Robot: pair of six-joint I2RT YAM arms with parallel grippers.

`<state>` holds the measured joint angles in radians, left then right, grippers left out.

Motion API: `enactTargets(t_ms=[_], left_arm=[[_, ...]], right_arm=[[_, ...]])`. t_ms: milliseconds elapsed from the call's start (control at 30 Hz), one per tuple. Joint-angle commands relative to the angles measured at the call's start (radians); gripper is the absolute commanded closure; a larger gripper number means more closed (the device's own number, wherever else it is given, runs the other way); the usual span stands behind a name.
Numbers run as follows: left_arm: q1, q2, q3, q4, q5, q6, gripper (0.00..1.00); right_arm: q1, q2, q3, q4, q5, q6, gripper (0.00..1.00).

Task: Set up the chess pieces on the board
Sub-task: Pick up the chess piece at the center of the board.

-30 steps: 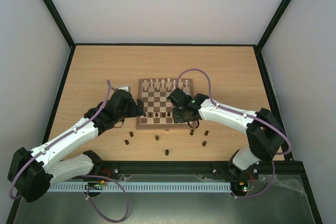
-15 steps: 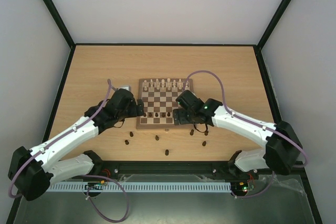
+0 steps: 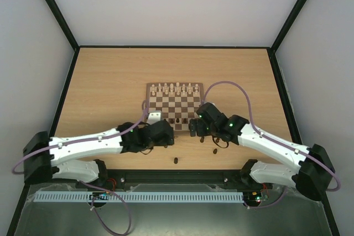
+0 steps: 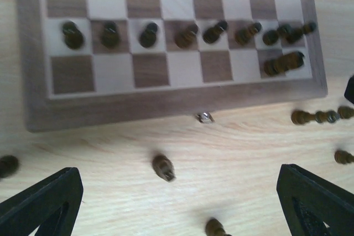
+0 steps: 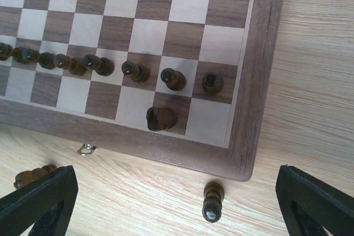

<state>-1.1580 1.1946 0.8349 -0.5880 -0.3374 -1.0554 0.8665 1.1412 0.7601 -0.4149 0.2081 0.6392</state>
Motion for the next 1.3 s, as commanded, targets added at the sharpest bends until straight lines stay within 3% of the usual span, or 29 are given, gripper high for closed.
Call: enactTargets(t_ms=[0,200,567,1267], left_arm=[[-0.102,0.110,0.076,-0.047,-0.080,-0.191,0.01],[-0.157,0.205,0.080,-0.004,-0.083,-0.289,0.02],[-0.156,0.348,0.101,0.024,-0.084,-0.347,0.34],[-0.079,0.423,0.079,0.054,-0.044,-0.299,0.60]], right_arm=[[0.005,-0.091,-0.043,0.008,-0.022,-0.021,0.01],[0.005,-0.156,-0.058,0.020,-0.088,-0.046,0.02],[0.006,-0.193,-0.081,0.056,-0.177,-0.068,0.01],[0.006,-0.186,-0.089,0.068,-0.202,-0.078,0.01]])
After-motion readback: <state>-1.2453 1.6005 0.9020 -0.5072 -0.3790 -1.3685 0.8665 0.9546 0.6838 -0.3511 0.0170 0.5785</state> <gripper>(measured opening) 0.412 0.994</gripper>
